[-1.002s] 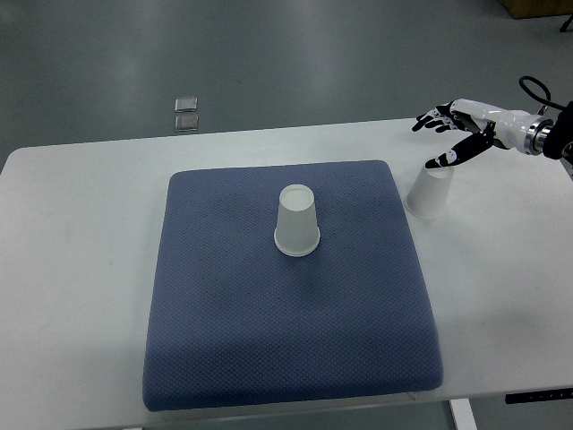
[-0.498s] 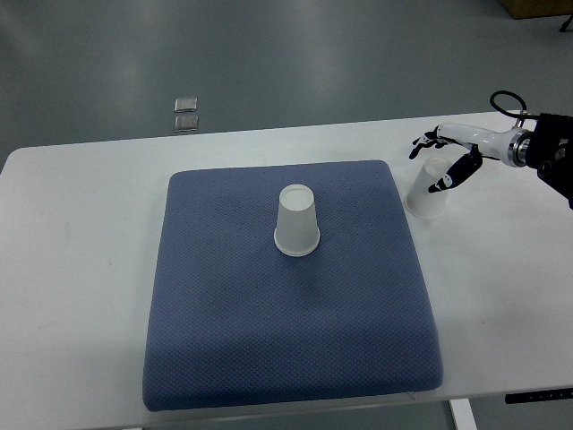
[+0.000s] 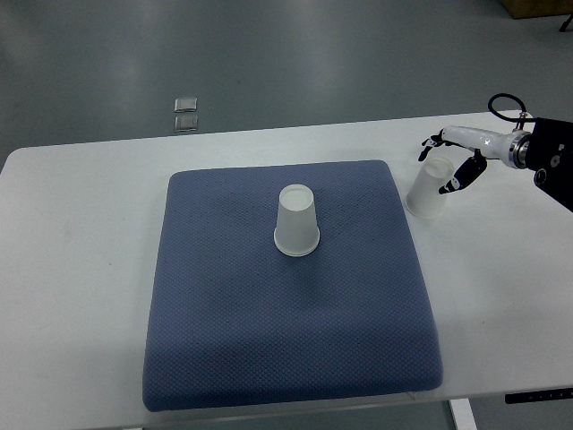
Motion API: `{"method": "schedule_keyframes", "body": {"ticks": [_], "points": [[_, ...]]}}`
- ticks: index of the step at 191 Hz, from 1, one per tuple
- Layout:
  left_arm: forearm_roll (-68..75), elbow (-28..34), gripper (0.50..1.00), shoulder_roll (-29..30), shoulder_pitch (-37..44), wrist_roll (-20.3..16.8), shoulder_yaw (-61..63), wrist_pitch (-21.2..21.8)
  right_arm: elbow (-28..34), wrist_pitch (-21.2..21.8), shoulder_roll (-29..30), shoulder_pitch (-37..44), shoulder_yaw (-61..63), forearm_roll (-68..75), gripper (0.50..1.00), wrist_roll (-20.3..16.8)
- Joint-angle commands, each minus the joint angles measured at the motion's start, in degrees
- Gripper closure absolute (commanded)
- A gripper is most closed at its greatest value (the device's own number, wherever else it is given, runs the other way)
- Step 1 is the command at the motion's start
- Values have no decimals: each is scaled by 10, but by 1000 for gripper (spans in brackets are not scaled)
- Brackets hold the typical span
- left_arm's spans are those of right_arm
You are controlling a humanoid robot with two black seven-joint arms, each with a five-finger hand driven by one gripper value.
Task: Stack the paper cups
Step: 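Lower the right hand around the loose white paper cup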
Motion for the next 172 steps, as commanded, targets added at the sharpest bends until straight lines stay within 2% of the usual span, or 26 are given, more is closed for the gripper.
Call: {"method": "schedule_keyframes", "body": {"ticks": [1, 52, 84, 141, 172], "points": [[0, 0, 500, 0, 0, 0, 0, 0, -3, -7, 2, 2, -8, -2, 589, 0], [0, 0, 500, 0, 0, 0, 0, 0, -3, -10, 2, 7, -15, -3, 605, 0], [0, 0, 500, 0, 0, 0, 0, 0, -7, -10, 5, 7, -15, -3, 646, 0], [-1, 0, 500, 0, 0, 0, 0, 0, -11, -10, 8, 7, -16, -3, 683, 0], [-1, 0, 500, 0, 0, 0, 0, 0, -11, -10, 8, 6, -30, -3, 734, 1]]}}
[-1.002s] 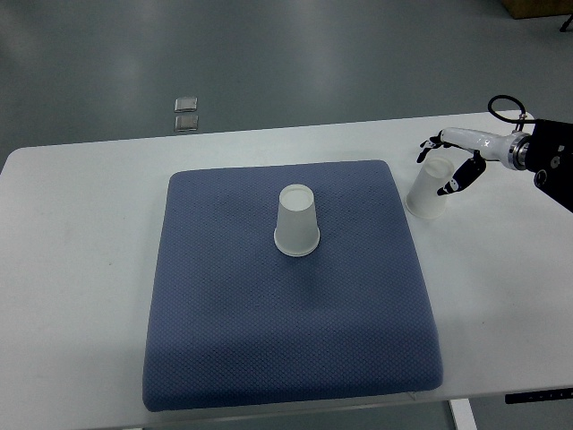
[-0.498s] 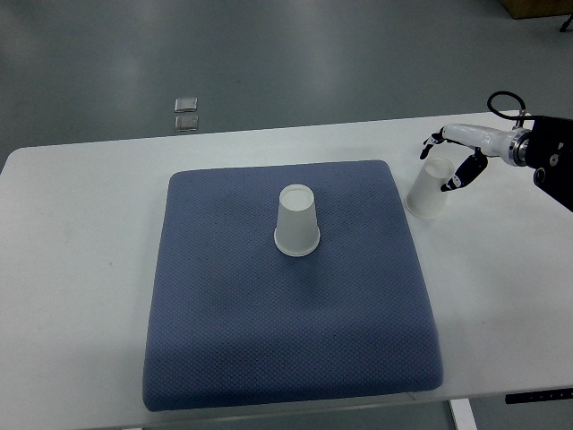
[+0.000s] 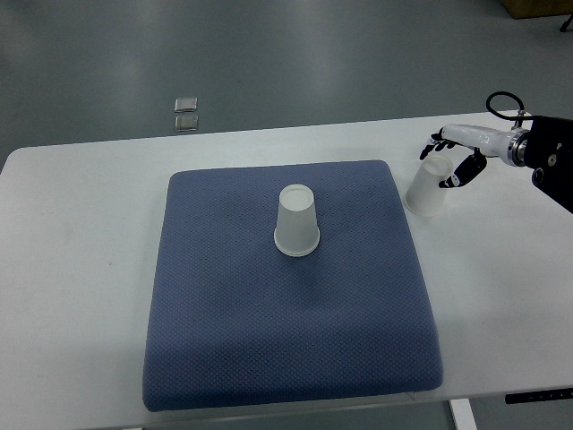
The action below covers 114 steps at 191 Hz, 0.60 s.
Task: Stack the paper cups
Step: 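Lower the right hand around the loose white paper cup, then close the right hand fingers around the cup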
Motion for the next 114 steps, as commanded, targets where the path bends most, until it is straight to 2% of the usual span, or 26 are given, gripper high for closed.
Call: {"method": "schedule_keyframes", "body": {"ticks": [1, 9, 29, 39, 54, 59, 114], "points": [[-1, 0, 500, 0, 0, 0, 0, 0, 0, 0, 0, -1, -6, 0, 734, 1], [-1, 0, 500, 0, 0, 0, 0, 0, 0, -2, 0, 0, -6, 0, 744, 2], [0, 0, 500, 0, 0, 0, 0, 0, 0, -6, 0, -1, -7, 0, 840, 2], [0, 0, 500, 0, 0, 0, 0, 0, 0, -6, 0, -1, -7, 0, 863, 2], [0, 0, 500, 0, 0, 0, 0, 0, 0, -6, 0, 0, -7, 0, 973, 2], [0, 0, 500, 0, 0, 0, 0, 0, 0, -6, -1, 0, -7, 0, 995, 2], [-1, 0, 500, 0, 0, 0, 0, 0, 1, 6, -11, 41, -1, 10, 1000, 4]]}}
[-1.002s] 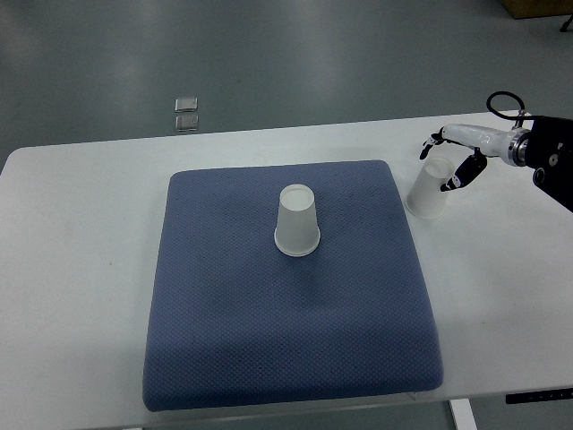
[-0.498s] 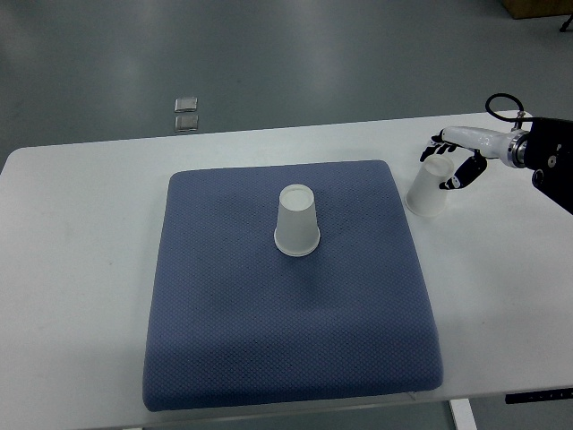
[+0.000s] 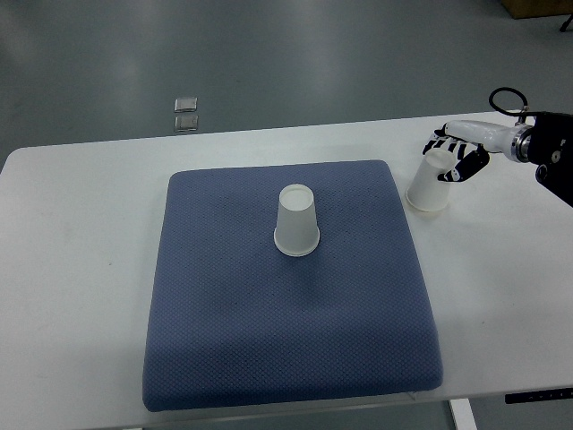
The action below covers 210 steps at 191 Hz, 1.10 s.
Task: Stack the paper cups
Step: 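Close the right hand fingers around the cup, then lift the cup with the right hand and carry it over the pad cup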
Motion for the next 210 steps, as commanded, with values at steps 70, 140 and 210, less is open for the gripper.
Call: {"method": "schedule_keyframes", "body": {"ticks": [70, 140, 210], "points": [[0, -1, 500, 0, 0, 0, 0, 0, 49, 92, -31, 149, 10, 50, 1000, 7], [-1, 0, 500, 0, 0, 0, 0, 0, 165, 129, -18, 220, 13, 57, 1000, 6], [0, 0, 500, 0, 0, 0, 0, 0, 178, 198, 52, 254, 13, 56, 1000, 7]]}}
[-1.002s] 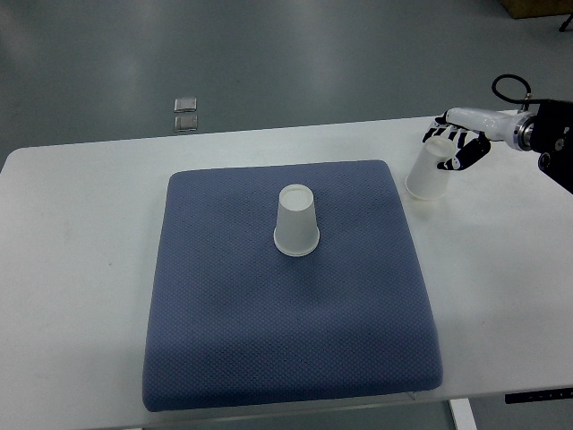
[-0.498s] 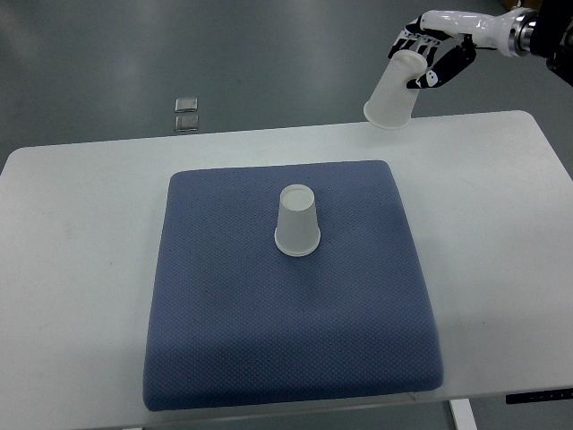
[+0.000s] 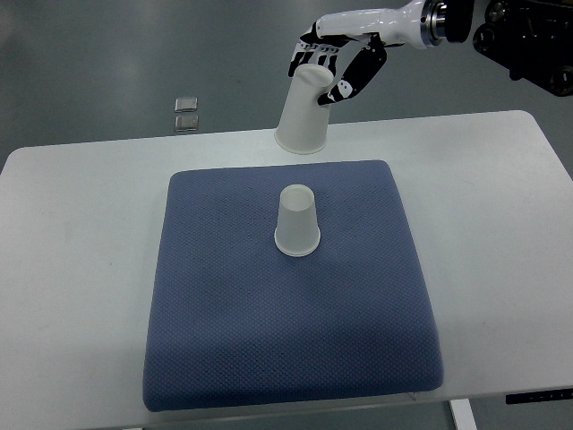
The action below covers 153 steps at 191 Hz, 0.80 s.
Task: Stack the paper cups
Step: 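Lift the cup with the right hand and carry it over the pad cup, then lower the held cup onto the upside-down cup on the pad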
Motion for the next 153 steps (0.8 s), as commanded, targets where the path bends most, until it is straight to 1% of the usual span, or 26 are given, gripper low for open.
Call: {"method": "schedule_keyframes", "body": {"ticks": [1, 28, 58, 103, 153], "points": [[0, 0, 500, 0, 0, 0, 0, 0, 1, 21, 16, 7, 0, -1, 1000, 1], [0, 0, 500, 0, 0, 0, 0, 0, 3, 48, 33, 13, 0, -1, 1000, 3], [0, 0, 500, 0, 0, 0, 0, 0, 15, 62, 37, 10, -1, -6, 1000, 5], [0, 0, 500, 0, 0, 0, 0, 0, 31, 62, 38, 5, -8, -9, 1000, 5], [0, 0, 500, 0, 0, 0, 0, 0, 31, 55, 34, -10, -9, -17, 1000, 6]]}}
